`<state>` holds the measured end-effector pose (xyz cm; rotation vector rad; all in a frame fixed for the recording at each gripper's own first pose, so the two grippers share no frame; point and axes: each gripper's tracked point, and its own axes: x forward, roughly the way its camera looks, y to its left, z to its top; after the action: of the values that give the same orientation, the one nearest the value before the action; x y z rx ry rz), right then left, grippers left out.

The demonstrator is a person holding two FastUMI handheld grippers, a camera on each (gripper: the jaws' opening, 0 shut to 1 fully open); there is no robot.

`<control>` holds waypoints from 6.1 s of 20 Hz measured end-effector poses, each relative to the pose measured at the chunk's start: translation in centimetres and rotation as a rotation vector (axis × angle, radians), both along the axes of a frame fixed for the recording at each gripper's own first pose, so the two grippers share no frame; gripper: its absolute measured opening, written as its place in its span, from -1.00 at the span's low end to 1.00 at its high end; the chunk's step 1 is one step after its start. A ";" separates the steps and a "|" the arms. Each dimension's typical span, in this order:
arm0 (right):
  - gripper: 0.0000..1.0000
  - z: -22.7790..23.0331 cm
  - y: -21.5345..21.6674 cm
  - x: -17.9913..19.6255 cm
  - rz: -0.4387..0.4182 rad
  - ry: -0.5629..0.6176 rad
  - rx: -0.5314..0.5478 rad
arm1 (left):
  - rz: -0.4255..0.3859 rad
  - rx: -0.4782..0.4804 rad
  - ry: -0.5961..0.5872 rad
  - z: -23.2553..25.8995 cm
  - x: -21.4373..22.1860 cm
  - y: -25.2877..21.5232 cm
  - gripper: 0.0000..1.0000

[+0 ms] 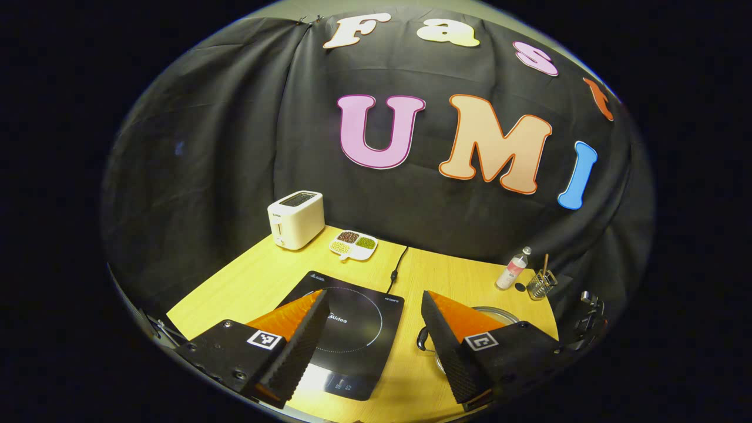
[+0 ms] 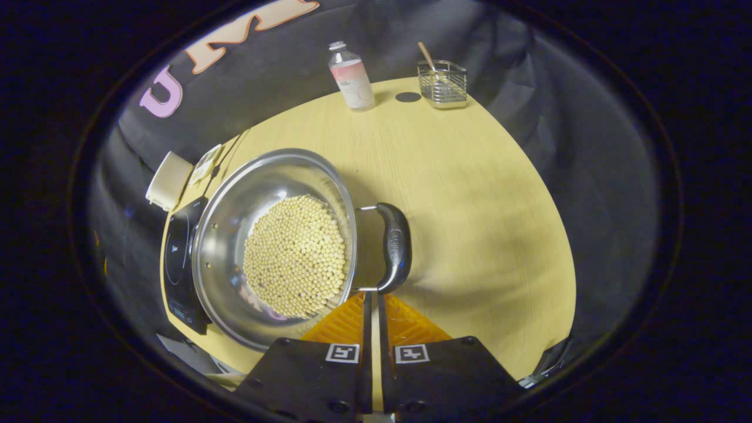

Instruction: First push the handle of the pot to place it horizontally, then grasp the pot with both hands and set it on the induction cooktop.

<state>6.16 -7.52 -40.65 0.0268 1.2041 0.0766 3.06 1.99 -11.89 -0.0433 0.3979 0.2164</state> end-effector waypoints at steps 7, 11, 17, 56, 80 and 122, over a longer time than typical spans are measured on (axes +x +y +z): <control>0.73 1.1 -4.3 -2.2 -0.001 0.025 -0.048 | -0.026 -0.029 0.029 -1.3 1.6 -1.4 0.95; 0.99 3.0 -4.4 -2.2 -0.077 -0.006 0.007 | -0.064 -0.043 0.062 -2.8 2.7 -2.5 0.95; 0.99 6.1 -2.7 -0.2 -0.120 -0.055 0.090 | -0.166 -0.052 0.153 -5.5 4.1 -4.6 0.95; 0.75 -4.0 2.8 5.1 -0.091 0.240 0.198 | -0.334 -0.215 0.863 -27.5 7.1 -10.0 0.58; 0.08 -2.5 1.0 5.0 -0.070 0.160 0.136 | -0.315 -0.063 0.849 -27.1 6.1 -9.2 0.22; 0.08 1.4 30.7 -5.0 -0.057 0.123 0.124 | -0.285 -0.014 0.733 -18.5 3.6 15.6 0.21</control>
<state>1.12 23.22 -39.24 0.1767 1.3192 0.1013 6.62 17.60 -30.40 0.0824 1.1269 -0.0627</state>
